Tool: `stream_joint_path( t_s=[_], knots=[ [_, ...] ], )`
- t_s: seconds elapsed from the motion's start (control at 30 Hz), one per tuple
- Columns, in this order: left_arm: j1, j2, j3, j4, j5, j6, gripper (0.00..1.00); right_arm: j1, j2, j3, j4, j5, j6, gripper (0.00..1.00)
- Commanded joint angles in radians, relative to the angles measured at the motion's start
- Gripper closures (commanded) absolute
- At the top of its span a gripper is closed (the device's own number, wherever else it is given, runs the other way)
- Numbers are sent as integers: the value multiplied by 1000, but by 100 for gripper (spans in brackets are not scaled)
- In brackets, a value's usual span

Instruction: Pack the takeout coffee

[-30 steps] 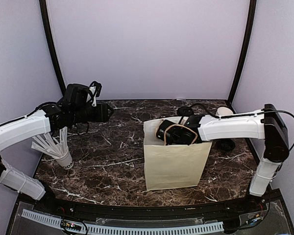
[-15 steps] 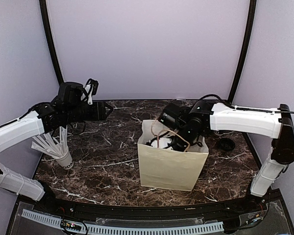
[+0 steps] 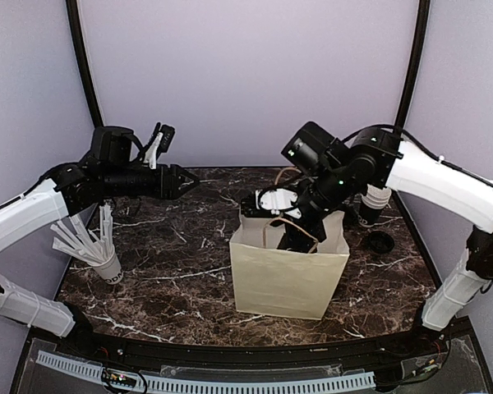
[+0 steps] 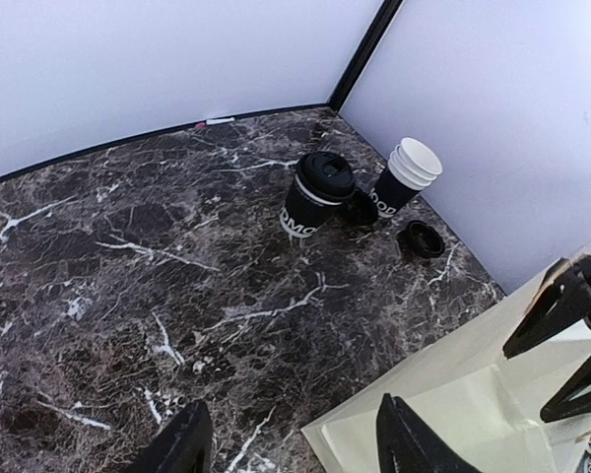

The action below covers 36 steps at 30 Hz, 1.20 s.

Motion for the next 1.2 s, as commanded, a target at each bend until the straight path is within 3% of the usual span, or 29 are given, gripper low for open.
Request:
stream_joint_path(
  t_s=[0.0, 0.1, 0.17, 0.2, 0.43, 0.53, 0.67, 0.9, 1.17],
  knots=[
    [2, 0, 102, -44, 123, 93, 39, 8, -70, 124, -22, -30, -16, 19],
    [-15, 43, 180, -82, 160, 164, 37, 7, -92, 155, -20, -46, -34, 16],
    [-35, 73, 222, -97, 183, 217, 36, 6, -98, 184, -38, -58, -52, 3],
    [-54, 83, 237, -100, 188, 250, 36, 7, -104, 199, -42, -60, -61, 2],
    [-179, 220, 405, -177, 275, 490, 32, -93, -130, 402, -106, -169, -112, 1],
    [-201, 301, 488, -211, 302, 524, 31, -167, -113, 500, -154, -300, -122, 1],
    [-214, 372, 567, -238, 285, 559, 31, -173, -65, 534, -168, -350, -134, 1],
    [-213, 370, 557, -207, 254, 601, 31, -174, 20, 552, -163, -374, -127, 1],
    [-214, 217, 404, -148, 184, 582, 30, -174, 79, 565, -175, -424, -131, 1]
  ],
)
